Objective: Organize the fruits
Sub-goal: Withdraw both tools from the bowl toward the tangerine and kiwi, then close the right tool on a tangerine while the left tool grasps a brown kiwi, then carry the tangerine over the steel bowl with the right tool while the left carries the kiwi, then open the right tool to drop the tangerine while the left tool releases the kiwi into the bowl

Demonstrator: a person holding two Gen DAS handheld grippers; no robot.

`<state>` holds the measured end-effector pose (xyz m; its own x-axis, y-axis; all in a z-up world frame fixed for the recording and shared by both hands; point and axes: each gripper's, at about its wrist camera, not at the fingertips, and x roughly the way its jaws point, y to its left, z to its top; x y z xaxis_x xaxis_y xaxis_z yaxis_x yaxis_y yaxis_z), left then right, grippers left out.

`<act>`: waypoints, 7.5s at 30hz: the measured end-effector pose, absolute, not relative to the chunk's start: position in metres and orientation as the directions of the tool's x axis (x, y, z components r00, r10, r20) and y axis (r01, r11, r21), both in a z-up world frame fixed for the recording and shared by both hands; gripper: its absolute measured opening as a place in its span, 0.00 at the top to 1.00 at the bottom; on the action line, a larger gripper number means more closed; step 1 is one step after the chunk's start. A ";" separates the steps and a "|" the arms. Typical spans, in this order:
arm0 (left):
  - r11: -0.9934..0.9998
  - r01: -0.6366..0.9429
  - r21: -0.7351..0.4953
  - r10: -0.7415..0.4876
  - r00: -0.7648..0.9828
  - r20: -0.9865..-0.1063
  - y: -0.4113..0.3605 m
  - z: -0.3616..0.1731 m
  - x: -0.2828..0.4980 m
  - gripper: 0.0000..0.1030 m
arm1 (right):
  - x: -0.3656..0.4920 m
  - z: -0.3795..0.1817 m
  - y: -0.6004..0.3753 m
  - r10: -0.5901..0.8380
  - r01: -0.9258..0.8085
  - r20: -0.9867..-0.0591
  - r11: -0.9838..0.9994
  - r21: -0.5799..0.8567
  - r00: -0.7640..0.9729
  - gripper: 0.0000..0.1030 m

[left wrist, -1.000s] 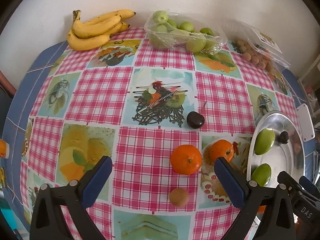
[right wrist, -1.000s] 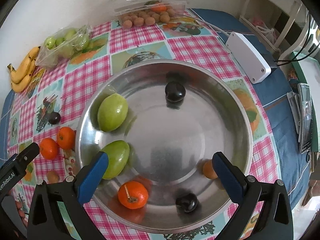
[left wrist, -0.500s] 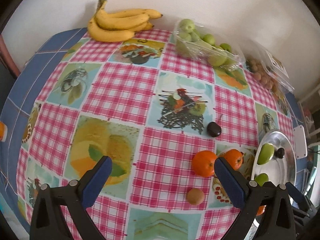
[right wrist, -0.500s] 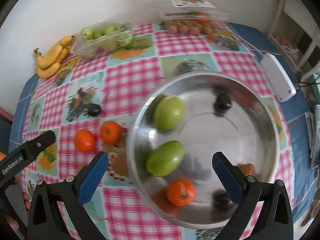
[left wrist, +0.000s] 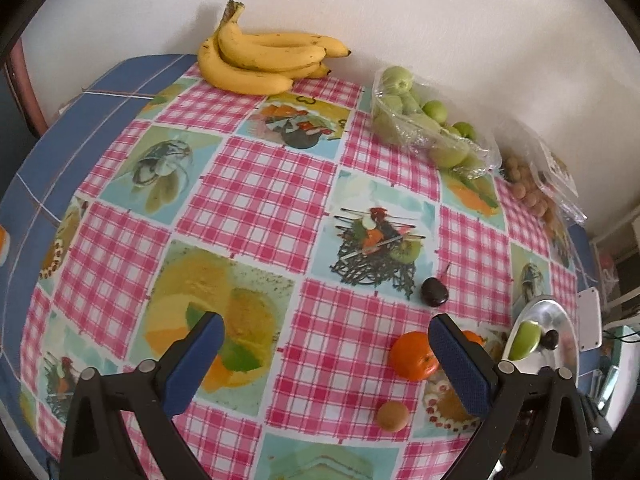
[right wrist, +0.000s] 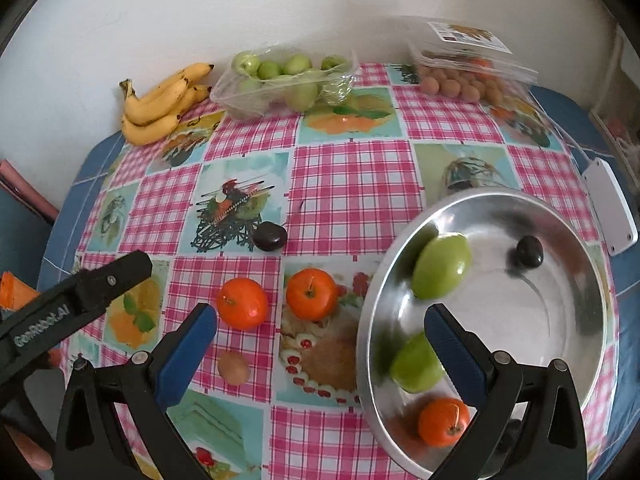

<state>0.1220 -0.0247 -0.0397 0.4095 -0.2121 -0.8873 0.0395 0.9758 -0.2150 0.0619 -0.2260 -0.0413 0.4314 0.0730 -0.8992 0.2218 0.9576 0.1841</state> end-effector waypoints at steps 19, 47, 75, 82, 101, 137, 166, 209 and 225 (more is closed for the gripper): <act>0.957 0.046 -0.288 -0.289 0.289 -0.913 -0.028 -0.065 0.123 0.02 | 0.073 -0.054 -0.220 0.092 0.204 -0.903 0.960 0.193 0.420 0.24; 0.929 0.228 -0.293 -0.333 0.161 -0.929 -0.063 -0.083 0.073 0.40 | 0.081 -0.069 -0.223 0.093 0.239 -0.910 0.950 0.203 0.404 0.60; 0.929 0.230 -0.291 -0.332 0.167 -0.928 -0.059 -0.091 0.080 0.74 | 0.089 -0.078 -0.217 0.074 0.226 -0.918 0.958 0.174 0.391 0.62; 0.934 0.150 -0.325 -0.349 0.179 -0.920 -0.033 -0.091 0.094 0.74 | 0.090 -0.079 -0.215 0.059 0.234 -0.919 0.959 0.161 0.390 0.62; 0.931 0.079 -0.356 -0.365 0.181 -0.913 -0.019 -0.094 0.105 0.74 | 0.092 -0.086 -0.214 0.069 0.259 -0.926 0.950 0.175 0.371 0.63; 0.935 0.118 -0.334 -0.354 0.262 -0.898 -0.035 -0.084 0.121 0.74 | 0.063 -0.033 -0.216 0.032 0.289 -0.915 0.944 0.161 0.403 0.64; 0.778 0.555 -0.295 -0.476 0.213 -0.853 -0.167 -0.031 0.045 0.74 | -0.005 -0.047 -0.350 -0.066 0.629 -0.941 0.759 0.170 0.333 0.63; 0.711 0.654 -0.258 -0.460 0.155 -0.874 -0.219 -0.057 0.024 0.70 | -0.016 -0.069 -0.359 -0.023 0.659 -0.959 0.731 0.178 0.284 0.63; 0.827 0.503 -0.249 -0.392 0.200 -0.898 -0.182 -0.057 0.051 0.41 | -0.017 -0.065 -0.360 -0.029 0.659 -0.955 0.730 0.181 0.295 0.63</act>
<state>0.0512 -0.1820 -0.0575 0.1997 -0.3922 -0.8980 0.5034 0.8273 -0.2494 -0.0173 -0.3603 -0.0653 0.2947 -0.0291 -0.9551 0.6591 0.7300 0.1811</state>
